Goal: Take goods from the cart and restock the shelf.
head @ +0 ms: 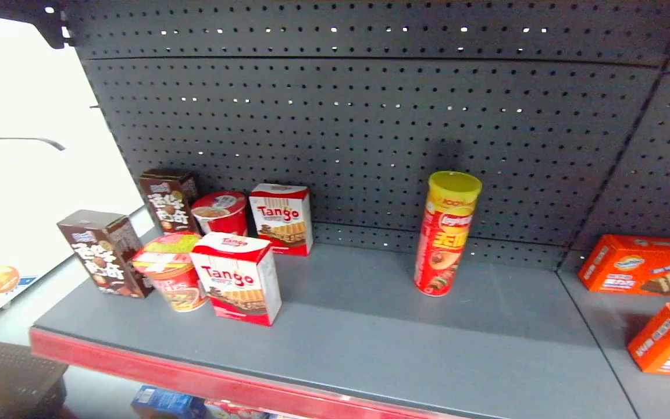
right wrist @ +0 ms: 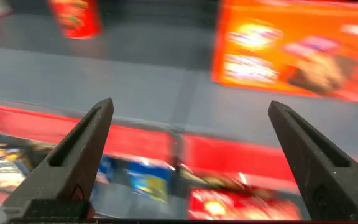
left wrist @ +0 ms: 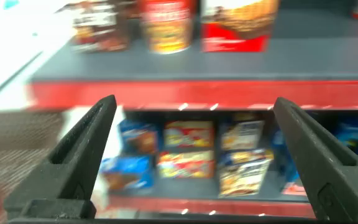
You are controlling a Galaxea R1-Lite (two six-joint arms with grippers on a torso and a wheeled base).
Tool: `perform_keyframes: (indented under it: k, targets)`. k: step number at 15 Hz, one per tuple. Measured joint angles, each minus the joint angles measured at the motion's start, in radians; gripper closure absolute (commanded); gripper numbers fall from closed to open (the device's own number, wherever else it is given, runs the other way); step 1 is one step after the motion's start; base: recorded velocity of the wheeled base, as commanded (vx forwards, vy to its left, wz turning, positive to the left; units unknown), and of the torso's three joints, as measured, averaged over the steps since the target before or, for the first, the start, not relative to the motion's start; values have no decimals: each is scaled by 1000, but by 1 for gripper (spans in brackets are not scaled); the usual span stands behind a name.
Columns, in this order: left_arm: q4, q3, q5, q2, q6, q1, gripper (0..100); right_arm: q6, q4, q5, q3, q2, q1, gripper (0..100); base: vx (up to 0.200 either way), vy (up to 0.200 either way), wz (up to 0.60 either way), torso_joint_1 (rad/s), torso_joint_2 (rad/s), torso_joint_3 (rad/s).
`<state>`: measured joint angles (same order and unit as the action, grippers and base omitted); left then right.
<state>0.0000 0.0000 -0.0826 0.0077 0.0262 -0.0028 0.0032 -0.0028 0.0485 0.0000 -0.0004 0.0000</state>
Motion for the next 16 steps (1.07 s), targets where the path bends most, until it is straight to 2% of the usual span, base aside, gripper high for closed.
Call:
perform_keyframes:
  k: [14,16]
  targets:
    - [0,0,0,0,-1,-1,0,0,0,0,0,0,0,0,0,0,600,2,4,1]
    - [0,0,0,0,-1,-1,0,1,0,-1,0,0,0,0,0,0,0,0,0,0]
